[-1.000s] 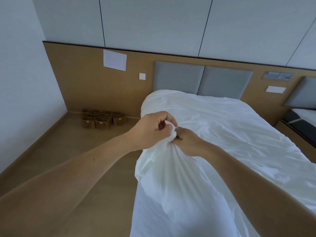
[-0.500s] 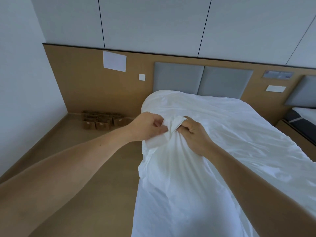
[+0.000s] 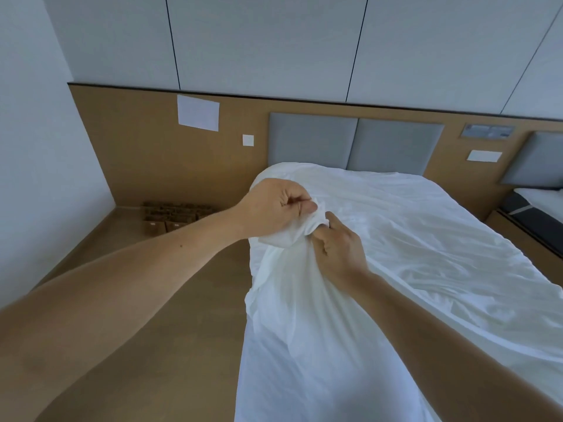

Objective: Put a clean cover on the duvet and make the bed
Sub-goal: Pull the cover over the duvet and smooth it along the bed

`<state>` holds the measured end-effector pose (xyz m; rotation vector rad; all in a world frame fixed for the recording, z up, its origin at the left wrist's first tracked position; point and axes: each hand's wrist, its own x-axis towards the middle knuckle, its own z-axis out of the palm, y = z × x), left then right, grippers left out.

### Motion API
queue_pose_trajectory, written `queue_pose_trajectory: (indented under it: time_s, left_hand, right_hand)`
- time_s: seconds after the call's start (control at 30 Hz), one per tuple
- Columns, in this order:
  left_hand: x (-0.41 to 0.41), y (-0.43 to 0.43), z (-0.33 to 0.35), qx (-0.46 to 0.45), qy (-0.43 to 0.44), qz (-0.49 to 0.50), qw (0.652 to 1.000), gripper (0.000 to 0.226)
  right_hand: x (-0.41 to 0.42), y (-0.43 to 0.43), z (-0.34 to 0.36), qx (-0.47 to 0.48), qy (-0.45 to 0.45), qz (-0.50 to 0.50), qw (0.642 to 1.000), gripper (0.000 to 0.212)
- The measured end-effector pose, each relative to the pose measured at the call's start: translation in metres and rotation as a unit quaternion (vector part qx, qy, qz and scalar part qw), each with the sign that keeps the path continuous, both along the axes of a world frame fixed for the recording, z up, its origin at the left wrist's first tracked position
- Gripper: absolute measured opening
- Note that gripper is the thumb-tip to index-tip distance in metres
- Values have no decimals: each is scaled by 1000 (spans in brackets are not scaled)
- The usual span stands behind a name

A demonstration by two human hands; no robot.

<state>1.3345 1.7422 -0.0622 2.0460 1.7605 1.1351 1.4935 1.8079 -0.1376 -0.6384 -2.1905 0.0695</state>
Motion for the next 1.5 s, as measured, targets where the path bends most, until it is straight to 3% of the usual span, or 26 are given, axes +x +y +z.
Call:
queue_pose_trajectory:
  time_s: [0.2,0.33,0.43,0.47,0.6,0.67,0.73,0.77,0.83,0.93,1.03,1.13,1.2,1.33,1.4,1.5]
  left_hand:
    - [7,14,-6,-110,-146,24,983,20]
    - [-2,15,-22,-147,-288,7,946,14]
    - [-10,6,-34,-138,-414,-58,898,37]
    - [-13,1,-40,-118,-414,-65,900,45]
    - [-31,-12,-68,-83,-205,-70,973,59]
    - [-36,-15,-78,-106,-13,-70,992,78]
    - [-34,-19,-81,-77,172,-25,982,89]
    - [-35,-19,-81,-17,214,-2,977,82]
    - [-36,-17,-81,117,225,-9,967,57]
    - [-39,-8,-66,173,238,-33,955,52]
    - [-43,1,-48,257,376,-60,888,42]
    - [-35,9,-38,308,437,-78,842,28]
    - [-28,8,-41,285,405,-67,866,31]
    - [-18,-2,-47,113,165,-25,979,41]
    - [-17,-4,-55,34,39,-12,999,35]
    - [-15,-10,-67,-19,20,-50,998,36]
  right_hand:
    - [4,0,-1,-152,-6,11,988,17]
    - [7,-6,-3,-286,62,23,956,22]
    - [10,-4,5,-364,133,8,922,26]
    - [11,-2,8,-390,157,13,907,27]
    - [11,0,11,-438,173,51,881,25]
    - [8,-1,10,-435,168,53,883,24]
    - [7,-2,8,-438,166,54,882,26]
    - [6,-3,8,-439,162,56,882,26]
    - [6,-4,8,-438,151,55,885,25]
    - [5,0,10,-422,128,38,897,27]
    - [5,2,12,-388,74,24,918,16]
    - [3,1,10,-365,26,27,930,17]
    - [4,0,9,-356,10,34,934,12]
    - [10,-7,10,-431,46,76,898,17]
    - [13,-11,10,-452,59,83,886,19]
    - [15,-14,10,-471,81,89,874,25]
